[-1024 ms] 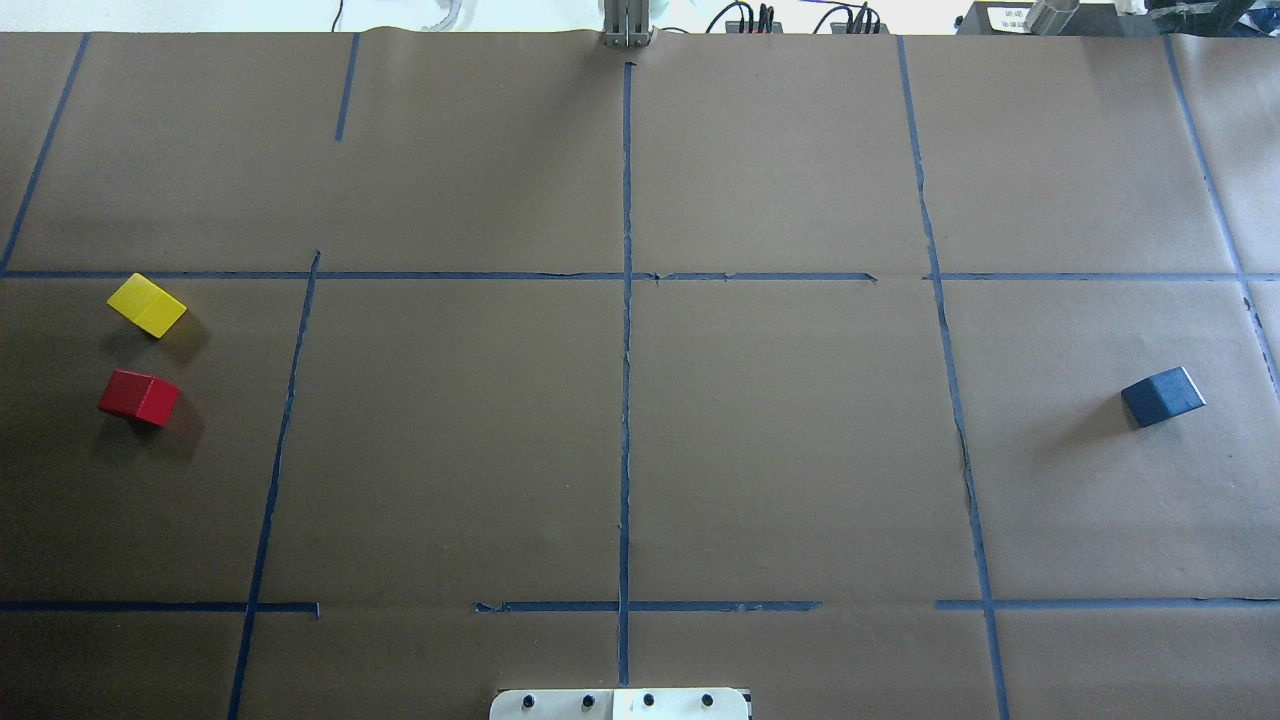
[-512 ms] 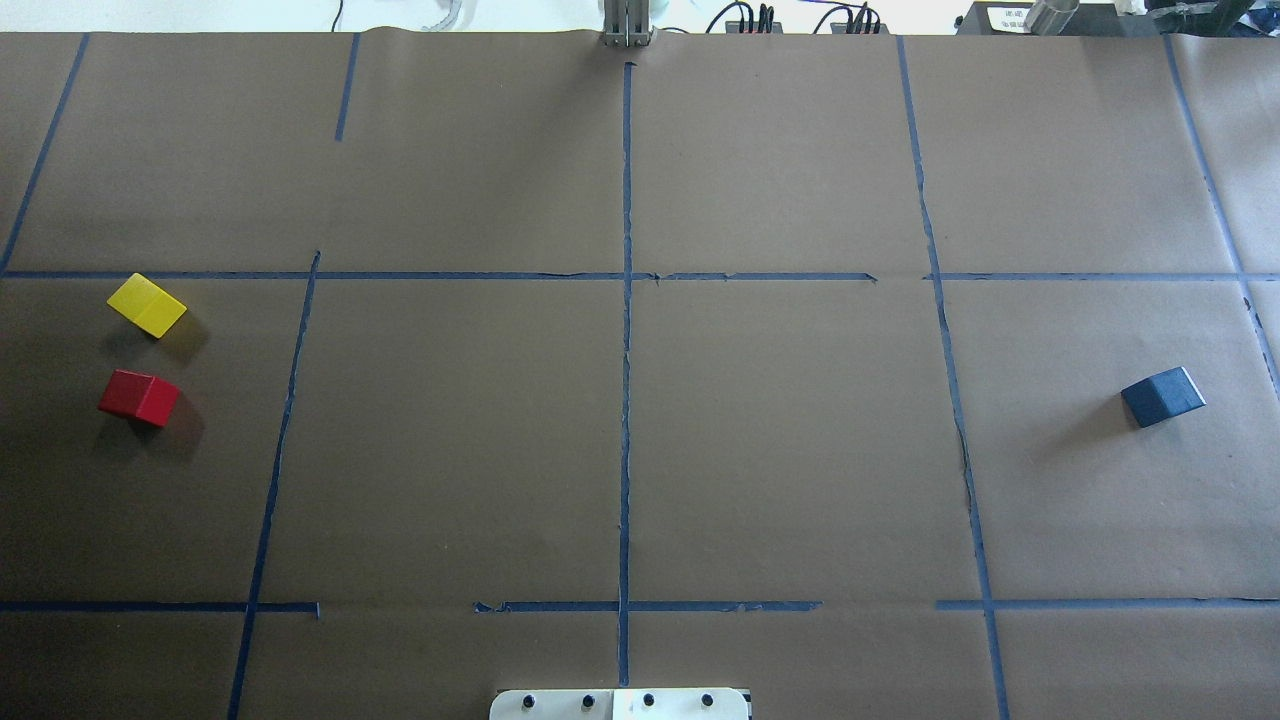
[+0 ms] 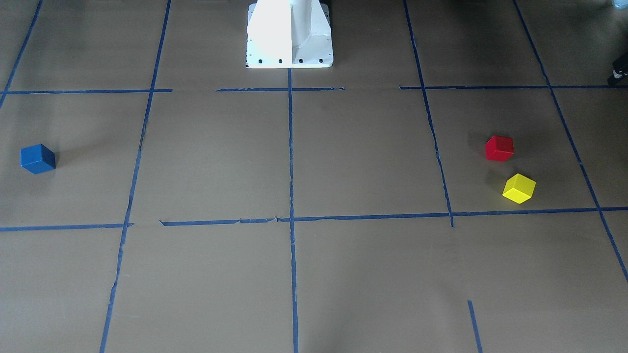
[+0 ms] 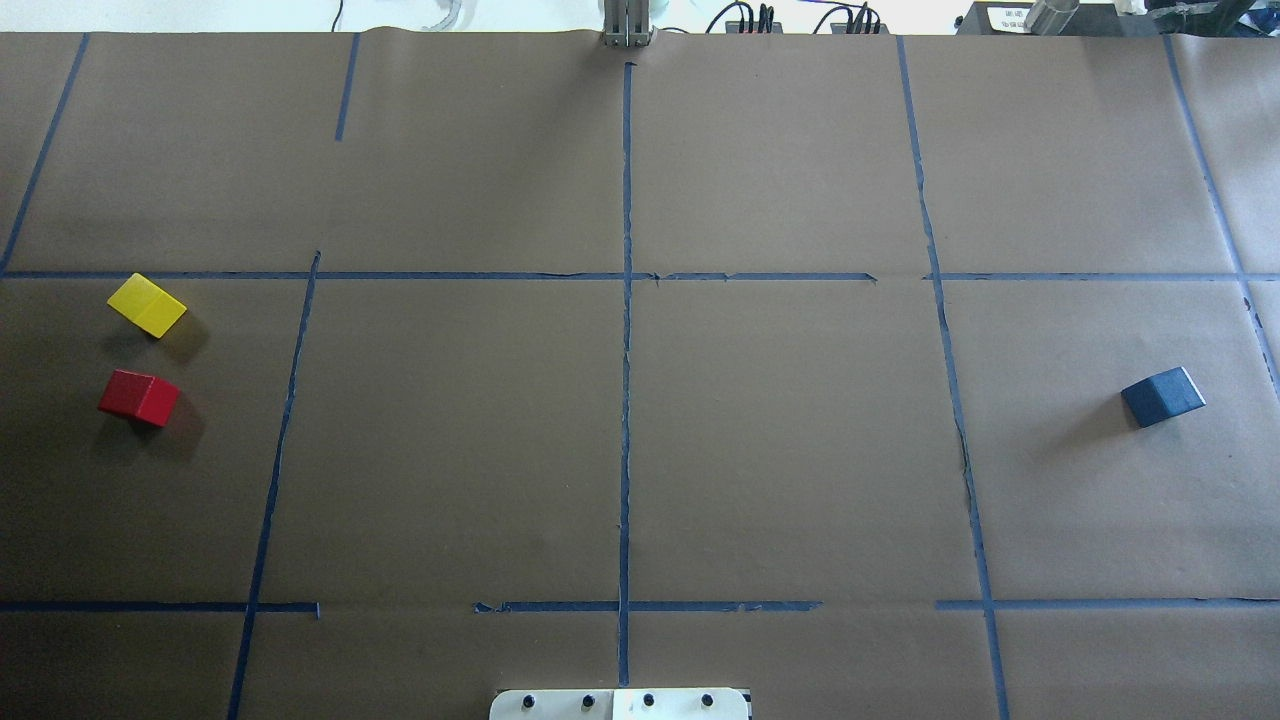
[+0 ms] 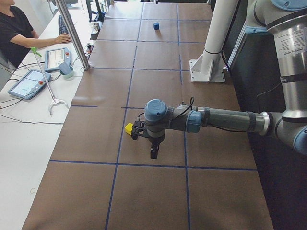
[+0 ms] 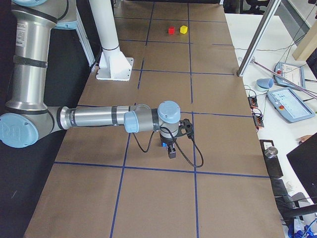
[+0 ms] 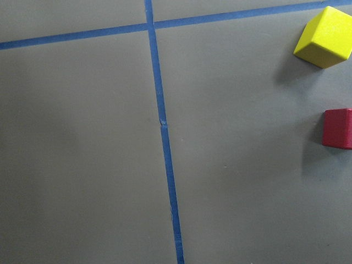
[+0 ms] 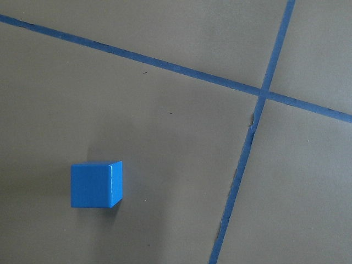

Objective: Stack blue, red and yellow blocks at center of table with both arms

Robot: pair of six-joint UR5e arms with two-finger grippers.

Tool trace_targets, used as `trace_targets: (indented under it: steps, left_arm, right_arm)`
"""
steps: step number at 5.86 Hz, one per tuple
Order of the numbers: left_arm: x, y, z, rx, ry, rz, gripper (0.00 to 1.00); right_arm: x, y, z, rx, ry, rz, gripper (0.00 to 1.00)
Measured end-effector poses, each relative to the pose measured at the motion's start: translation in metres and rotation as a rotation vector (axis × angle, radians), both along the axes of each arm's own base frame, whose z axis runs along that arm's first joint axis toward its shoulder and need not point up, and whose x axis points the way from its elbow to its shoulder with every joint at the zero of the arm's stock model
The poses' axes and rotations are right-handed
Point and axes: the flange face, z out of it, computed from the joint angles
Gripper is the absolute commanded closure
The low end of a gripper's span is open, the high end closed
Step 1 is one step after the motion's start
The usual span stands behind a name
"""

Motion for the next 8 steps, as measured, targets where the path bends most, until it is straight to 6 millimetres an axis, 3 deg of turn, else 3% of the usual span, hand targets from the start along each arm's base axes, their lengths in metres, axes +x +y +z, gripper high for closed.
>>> trace_targets:
  steps: [2, 4, 5, 6, 8]
  left_arm:
    - [-0.002, 0.001, -0.007, 0.014, 0.003, -0.005, 0.0]
    - [-0.002, 0.001, -0.01, 0.02, 0.003, -0.006, 0.0]
    - [-0.002, 0.001, -0.011, 0.024, 0.004, -0.006, 0.0]
    - [-0.002, 0.001, -0.013, 0.028, 0.004, -0.005, 0.0]
    - [-0.002, 0.0, -0.019, 0.039, 0.006, -0.005, 0.0]
  right_arm:
    - [-0.037, -0.005, 0.0, 0.005, 0.006, -0.064, 0.0]
    - [-0.099, -0.023, -0.024, 0.022, 0.013, -0.062, 0.0]
    - [-0.134, -0.023, -0.022, 0.029, 0.022, -0.085, 0.0]
    - [-0.163, -0.022, -0.006, 0.044, 0.025, -0.117, 0.0]
    - [-0.198, -0.016, 0.013, 0.02, 0.016, -0.089, 0.01]
